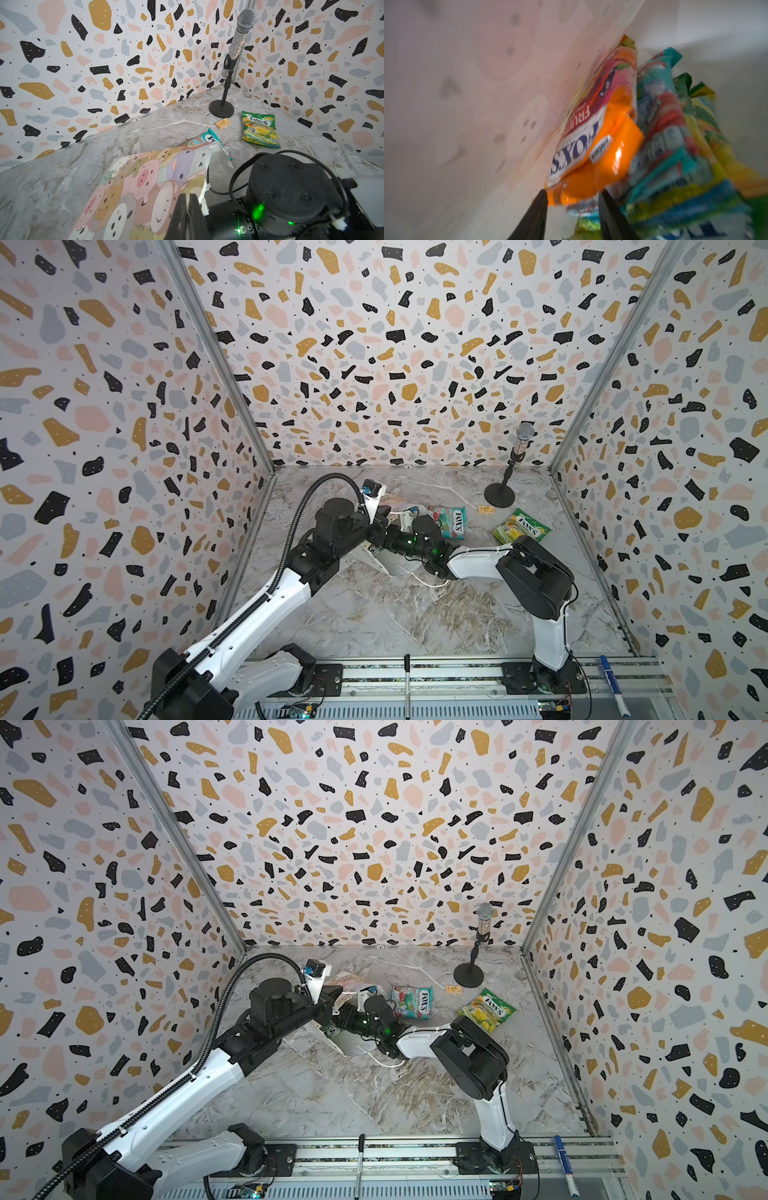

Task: Take the snacks out of the paper bag
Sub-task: 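Close the right gripper on the orange Fox's Fruits packet inside the bag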

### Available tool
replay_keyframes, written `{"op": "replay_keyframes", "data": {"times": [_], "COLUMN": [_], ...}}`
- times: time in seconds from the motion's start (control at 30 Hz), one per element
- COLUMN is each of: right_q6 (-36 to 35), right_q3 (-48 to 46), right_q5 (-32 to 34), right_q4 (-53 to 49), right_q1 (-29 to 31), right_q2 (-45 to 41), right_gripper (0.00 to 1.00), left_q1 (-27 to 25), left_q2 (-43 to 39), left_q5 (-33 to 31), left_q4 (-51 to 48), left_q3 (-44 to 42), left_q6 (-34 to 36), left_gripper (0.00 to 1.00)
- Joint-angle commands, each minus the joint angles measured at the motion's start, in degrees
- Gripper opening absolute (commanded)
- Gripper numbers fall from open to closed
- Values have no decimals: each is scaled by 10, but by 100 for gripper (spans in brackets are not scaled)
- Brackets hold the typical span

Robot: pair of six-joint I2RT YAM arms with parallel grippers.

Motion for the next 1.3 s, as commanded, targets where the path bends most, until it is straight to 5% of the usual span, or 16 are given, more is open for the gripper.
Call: {"op": "replay_keyframes", "data": {"times": [0.0, 0.43, 0.73, 1.27], "right_q6": [8, 12, -62, -140], "right_q3": [29, 101, 128, 55], "right_q5": [12, 40, 44, 6], "right_q4": [-8, -74, -139, -141], "right_q1": [-5, -10, -10, -26], "right_q2": [7, 61, 56, -34], "right_gripper": [44, 45, 0, 0], "left_q1": [-3, -3, -3, -3], "left_q2": [-14, -16, -11, 3], "left_q5": [11, 8, -62, -175], "left_q4": [9, 8, 8, 9], "left_q3": [-5, -5, -3, -7], "left_q6": [8, 10, -15, -43], "left_gripper": [0, 0, 0, 0]}}
